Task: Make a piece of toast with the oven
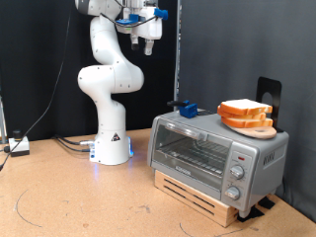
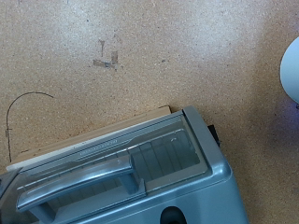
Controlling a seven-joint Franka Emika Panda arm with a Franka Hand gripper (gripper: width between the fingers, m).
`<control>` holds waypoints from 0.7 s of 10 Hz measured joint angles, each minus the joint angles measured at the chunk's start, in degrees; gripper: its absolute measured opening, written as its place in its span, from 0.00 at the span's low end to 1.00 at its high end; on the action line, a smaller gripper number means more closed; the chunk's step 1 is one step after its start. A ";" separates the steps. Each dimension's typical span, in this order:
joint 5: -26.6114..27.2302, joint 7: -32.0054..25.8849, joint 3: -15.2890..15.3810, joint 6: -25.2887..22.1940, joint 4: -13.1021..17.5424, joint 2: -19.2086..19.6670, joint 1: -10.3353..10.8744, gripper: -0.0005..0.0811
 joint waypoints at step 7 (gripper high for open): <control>-0.99 -26.86 -0.04 -5.82 3.05 1.90 6.22 1.00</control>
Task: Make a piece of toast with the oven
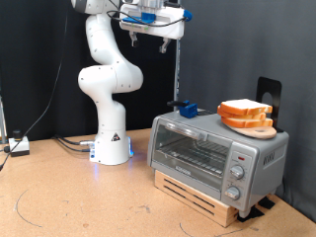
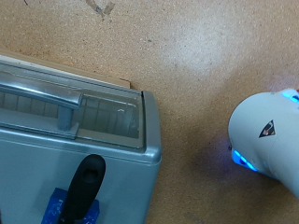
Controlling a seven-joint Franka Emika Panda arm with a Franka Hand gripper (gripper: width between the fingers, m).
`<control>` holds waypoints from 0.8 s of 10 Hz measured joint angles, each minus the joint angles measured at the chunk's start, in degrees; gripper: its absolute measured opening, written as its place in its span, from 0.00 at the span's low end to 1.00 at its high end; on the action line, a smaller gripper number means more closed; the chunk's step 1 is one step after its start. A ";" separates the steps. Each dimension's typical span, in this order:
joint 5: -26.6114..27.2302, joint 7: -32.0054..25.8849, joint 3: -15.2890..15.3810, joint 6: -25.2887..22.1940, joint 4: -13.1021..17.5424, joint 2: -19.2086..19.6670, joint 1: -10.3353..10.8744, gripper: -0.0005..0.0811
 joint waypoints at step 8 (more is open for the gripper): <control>3.69 -37.70 -8.06 10.90 -4.40 -0.09 7.44 1.00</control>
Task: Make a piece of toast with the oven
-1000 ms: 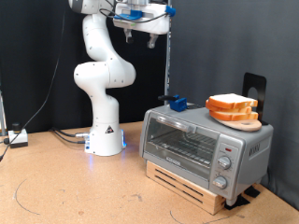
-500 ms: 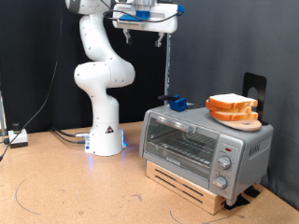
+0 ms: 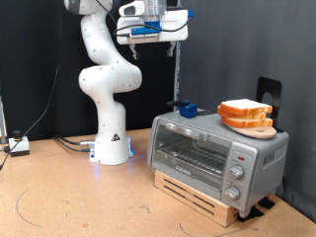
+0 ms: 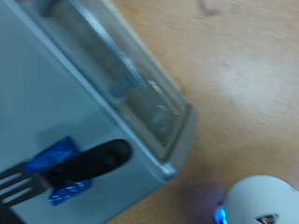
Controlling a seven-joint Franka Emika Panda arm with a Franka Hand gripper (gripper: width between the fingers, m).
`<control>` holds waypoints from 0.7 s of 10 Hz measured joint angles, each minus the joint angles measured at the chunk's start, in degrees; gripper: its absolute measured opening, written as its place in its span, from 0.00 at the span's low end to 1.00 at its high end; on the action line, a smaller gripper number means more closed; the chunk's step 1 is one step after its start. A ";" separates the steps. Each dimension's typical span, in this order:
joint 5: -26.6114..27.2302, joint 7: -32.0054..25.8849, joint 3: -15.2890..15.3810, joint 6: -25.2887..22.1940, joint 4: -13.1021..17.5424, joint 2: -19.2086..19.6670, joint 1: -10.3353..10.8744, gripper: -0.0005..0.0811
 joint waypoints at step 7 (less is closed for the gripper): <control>3.84 -25.04 -6.59 7.86 -2.07 9.13 2.60 1.00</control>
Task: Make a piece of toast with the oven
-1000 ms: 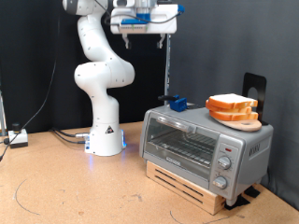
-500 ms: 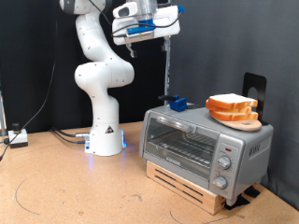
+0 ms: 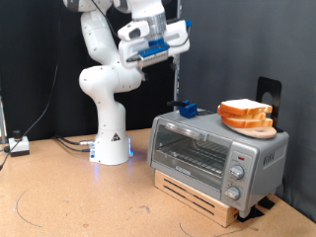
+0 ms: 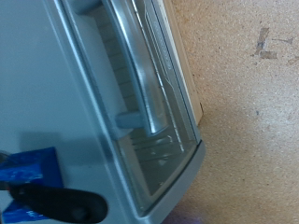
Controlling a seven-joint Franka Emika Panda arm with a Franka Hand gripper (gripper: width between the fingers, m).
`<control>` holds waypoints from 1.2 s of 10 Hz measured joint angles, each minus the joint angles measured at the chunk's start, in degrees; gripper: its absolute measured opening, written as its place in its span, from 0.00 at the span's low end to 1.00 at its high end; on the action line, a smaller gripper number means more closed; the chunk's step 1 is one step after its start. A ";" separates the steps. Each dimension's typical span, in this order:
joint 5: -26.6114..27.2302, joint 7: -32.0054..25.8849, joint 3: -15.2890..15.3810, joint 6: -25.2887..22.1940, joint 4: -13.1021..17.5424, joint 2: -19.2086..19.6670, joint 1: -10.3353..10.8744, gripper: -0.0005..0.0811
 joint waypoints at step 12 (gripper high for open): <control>5.27 -22.25 -4.23 -7.59 -1.93 0.18 2.46 1.00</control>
